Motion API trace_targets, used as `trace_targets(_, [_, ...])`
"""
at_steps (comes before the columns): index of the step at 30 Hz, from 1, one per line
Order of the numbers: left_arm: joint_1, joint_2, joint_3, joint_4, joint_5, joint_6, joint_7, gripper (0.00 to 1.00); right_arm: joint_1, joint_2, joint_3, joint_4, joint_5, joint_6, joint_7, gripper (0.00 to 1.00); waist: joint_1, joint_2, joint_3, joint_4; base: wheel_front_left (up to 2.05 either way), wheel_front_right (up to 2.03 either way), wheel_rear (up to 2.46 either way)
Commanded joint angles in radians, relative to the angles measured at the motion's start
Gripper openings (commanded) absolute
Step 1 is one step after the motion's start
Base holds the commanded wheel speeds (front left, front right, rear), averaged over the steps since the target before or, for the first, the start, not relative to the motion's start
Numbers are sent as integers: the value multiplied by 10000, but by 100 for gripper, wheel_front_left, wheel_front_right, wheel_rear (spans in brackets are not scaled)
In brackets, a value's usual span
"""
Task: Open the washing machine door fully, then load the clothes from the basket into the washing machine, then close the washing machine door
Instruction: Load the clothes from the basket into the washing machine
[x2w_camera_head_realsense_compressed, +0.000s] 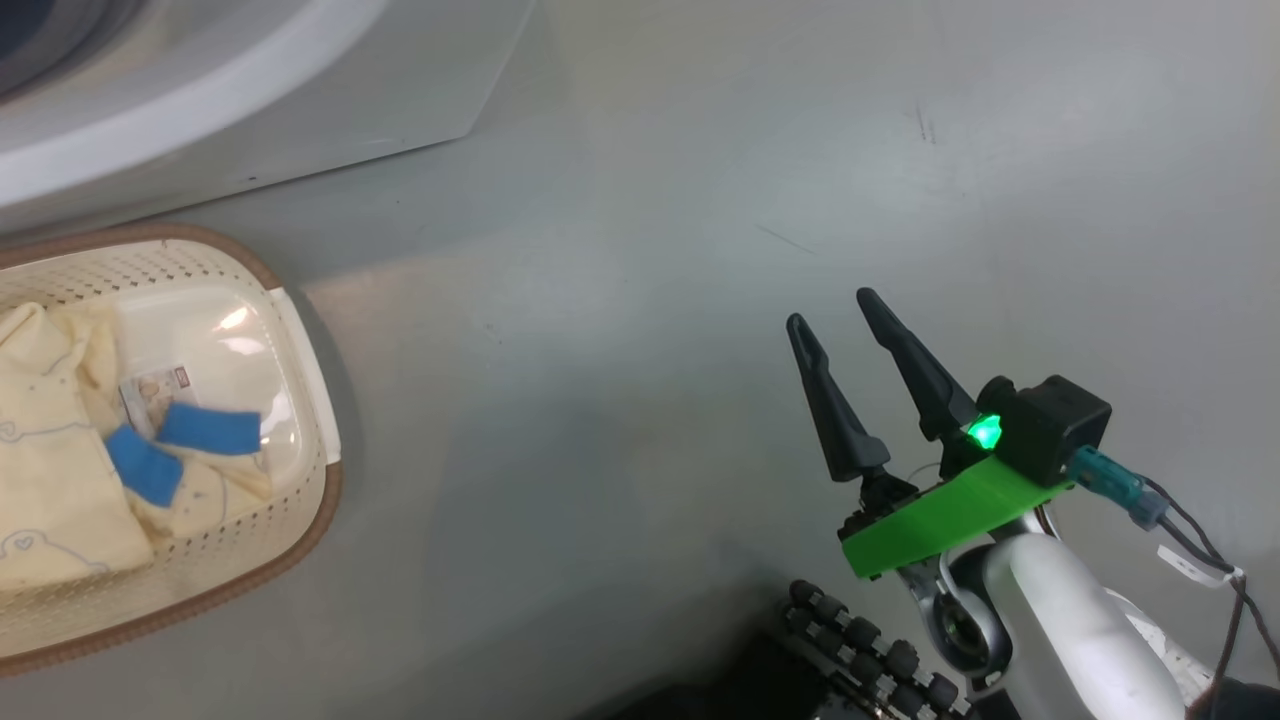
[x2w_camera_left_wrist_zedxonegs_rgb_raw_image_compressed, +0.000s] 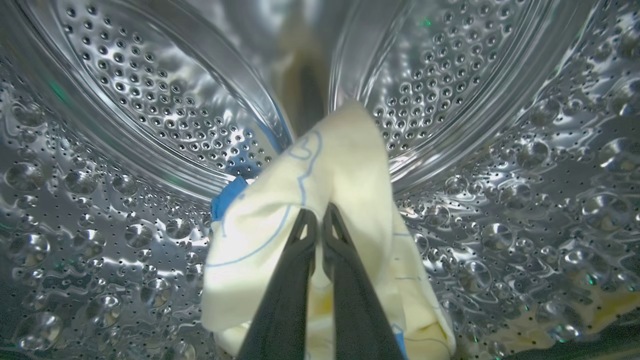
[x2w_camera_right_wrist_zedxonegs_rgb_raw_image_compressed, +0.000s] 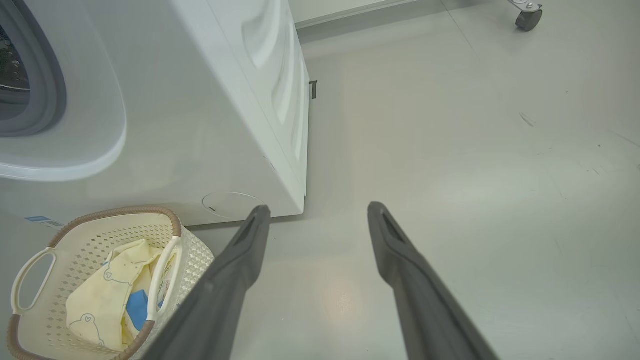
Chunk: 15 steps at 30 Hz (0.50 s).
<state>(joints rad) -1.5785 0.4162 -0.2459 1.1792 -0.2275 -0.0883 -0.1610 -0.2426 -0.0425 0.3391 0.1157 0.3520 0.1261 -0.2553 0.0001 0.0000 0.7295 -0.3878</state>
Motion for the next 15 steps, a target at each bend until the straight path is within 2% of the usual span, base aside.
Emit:
trace_targets(1, [-425,370,-75,-27,106,-26,224,100,276,-77,177,-199,53,46,-65,100,-1,0,-61,-25,0,0,0])
trace_targets(7, [-598,271,-307,536,161,5,977,100,331,-77,189,-155,73,46,-65,100,-1,0,-209,-26,0,0,0])
trace_targets(11, [-512,133,-447,814,159,76,1908,100,378,-77,178,-103,86,46,-65,100,-1,0,-355,20,0,0,0])
trace_targets(15, [-467,53,-487,880,111,114,2190,100,396,-77,181,-66,77,46,-65,100,-1,0,-455,63,0,0,0])
